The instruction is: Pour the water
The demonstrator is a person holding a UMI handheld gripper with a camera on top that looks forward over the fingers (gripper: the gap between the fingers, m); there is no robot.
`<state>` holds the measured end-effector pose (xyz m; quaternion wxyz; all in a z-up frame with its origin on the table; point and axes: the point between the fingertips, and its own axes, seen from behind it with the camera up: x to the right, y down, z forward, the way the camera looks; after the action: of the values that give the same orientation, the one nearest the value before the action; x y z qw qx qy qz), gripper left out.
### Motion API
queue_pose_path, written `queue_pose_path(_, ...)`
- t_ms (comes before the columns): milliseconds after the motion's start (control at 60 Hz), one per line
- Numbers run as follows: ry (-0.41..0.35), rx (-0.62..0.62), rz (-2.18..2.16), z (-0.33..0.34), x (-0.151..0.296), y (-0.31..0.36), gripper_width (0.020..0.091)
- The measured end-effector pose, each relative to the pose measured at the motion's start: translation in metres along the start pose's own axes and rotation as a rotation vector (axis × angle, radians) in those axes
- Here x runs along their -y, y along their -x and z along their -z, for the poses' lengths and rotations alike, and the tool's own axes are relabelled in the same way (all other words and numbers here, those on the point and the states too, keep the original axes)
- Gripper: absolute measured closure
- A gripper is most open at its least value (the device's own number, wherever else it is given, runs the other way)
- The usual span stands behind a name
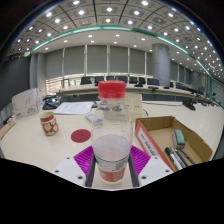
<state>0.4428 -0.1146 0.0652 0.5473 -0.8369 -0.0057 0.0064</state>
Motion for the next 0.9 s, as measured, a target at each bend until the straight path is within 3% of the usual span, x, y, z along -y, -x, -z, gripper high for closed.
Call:
queue_pose_path(33,-0.01,-0.005,0.004,-0.001,0.001,0.001,0.057)
queue_pose_path(217,-0.008,-0.027,0.025,-0.001,0.003,0.0,0.0733)
queue_pose_path(350,0.011,-0.063,0.098,-0.004,0.016,0.004,0.0733)
queue_pose_path(550,0.004,-0.196,0.284,-0.018,0.08,0.019,0.0732)
queue_pose_path(717,0.004,-0.337,0.632,-0.038,0.149,0.056,0.0734)
queue_pose_path(900,0.004,-0.458,1.207,-0.086,0.192,0.109,0.0735)
